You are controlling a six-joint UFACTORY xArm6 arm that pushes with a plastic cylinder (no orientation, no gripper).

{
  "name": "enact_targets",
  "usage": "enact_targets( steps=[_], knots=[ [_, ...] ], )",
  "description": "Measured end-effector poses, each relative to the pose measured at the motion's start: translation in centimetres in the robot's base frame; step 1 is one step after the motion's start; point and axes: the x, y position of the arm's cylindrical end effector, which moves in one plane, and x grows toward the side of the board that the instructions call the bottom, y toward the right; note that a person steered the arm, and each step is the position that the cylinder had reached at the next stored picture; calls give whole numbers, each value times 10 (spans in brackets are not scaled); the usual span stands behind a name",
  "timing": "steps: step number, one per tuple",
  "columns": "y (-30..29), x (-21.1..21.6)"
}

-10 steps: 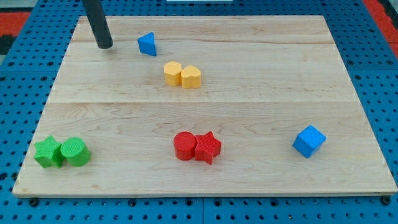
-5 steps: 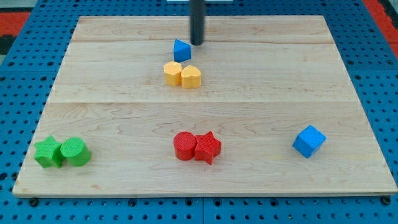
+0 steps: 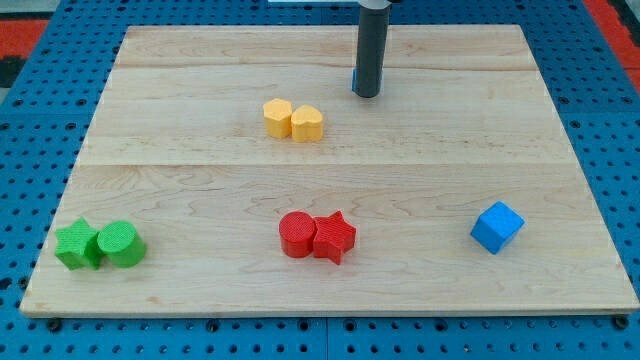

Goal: Slide the blue triangle to the center right

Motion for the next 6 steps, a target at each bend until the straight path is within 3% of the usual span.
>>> enact_targets(
  steps=[4, 6],
  knots=[
    [0, -35],
    [-81, -46]
  ],
)
